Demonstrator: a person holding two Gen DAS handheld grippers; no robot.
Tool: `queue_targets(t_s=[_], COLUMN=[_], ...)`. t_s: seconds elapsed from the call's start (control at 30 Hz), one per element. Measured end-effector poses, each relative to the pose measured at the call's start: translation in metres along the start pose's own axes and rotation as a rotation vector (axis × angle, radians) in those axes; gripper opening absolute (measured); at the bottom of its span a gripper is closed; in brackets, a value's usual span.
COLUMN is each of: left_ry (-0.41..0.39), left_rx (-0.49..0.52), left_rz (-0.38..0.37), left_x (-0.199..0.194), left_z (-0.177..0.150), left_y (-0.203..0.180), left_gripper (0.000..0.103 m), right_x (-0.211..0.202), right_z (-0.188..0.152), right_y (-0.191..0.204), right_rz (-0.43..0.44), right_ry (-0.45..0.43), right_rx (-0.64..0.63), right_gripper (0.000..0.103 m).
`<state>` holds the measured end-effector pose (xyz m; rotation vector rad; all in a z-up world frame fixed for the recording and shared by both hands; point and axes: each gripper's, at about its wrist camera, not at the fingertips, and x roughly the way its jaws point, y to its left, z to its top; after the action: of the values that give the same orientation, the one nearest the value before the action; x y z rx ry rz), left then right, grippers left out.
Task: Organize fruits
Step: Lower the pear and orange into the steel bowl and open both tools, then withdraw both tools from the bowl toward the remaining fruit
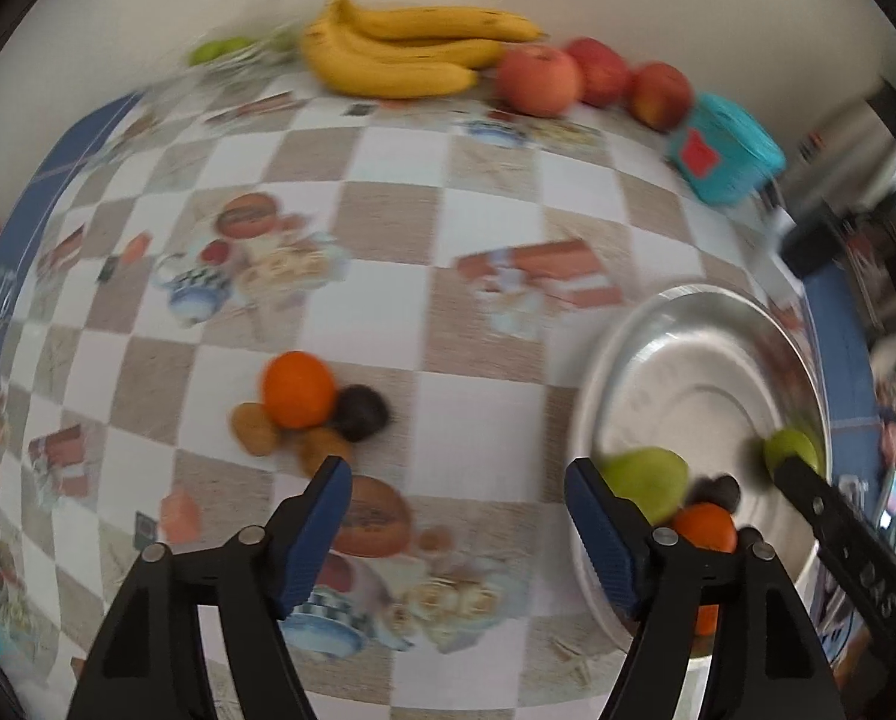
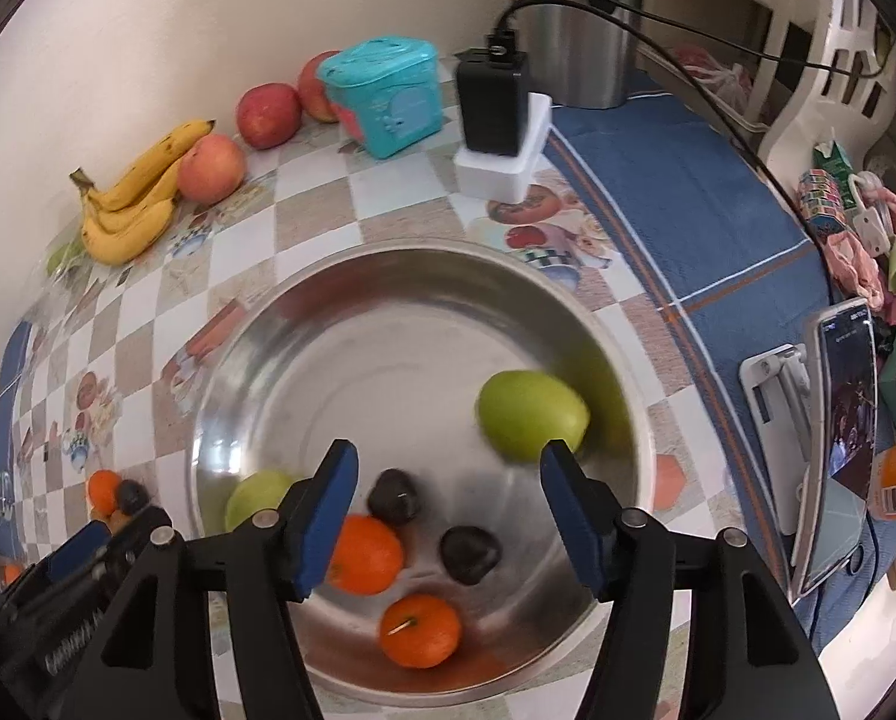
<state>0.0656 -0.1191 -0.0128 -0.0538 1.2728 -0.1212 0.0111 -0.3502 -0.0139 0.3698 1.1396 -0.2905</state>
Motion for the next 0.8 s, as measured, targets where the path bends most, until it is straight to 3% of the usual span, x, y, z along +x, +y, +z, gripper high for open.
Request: queue_targets(t_s=[0.33,0.47,0.8], left_ry=[-0.041,-0.058,-0.108], left_rx=[-0.129,-0.174,-0.259], left_rz=[0.047,0.07,0.134], left_x=[-0.009,-0.014,-0.031], left_z=[0.012,0.015,0.02], left_y=[0.061,0.086,0.141], left_gripper=[0.078,0.085,0.087], right_x=[-0.009,-0.014,-0.019], right_z=[-0.006,-0.007,-0.015], right_y=[0.037,0.056,0.104], right_rz=[0.055,0.074,0.121], right_ry=[0.012,-0.004,-0.016], right_rx=[-0.048,-0.08,-0.155], right_gripper=[0.064,0.064,0.064])
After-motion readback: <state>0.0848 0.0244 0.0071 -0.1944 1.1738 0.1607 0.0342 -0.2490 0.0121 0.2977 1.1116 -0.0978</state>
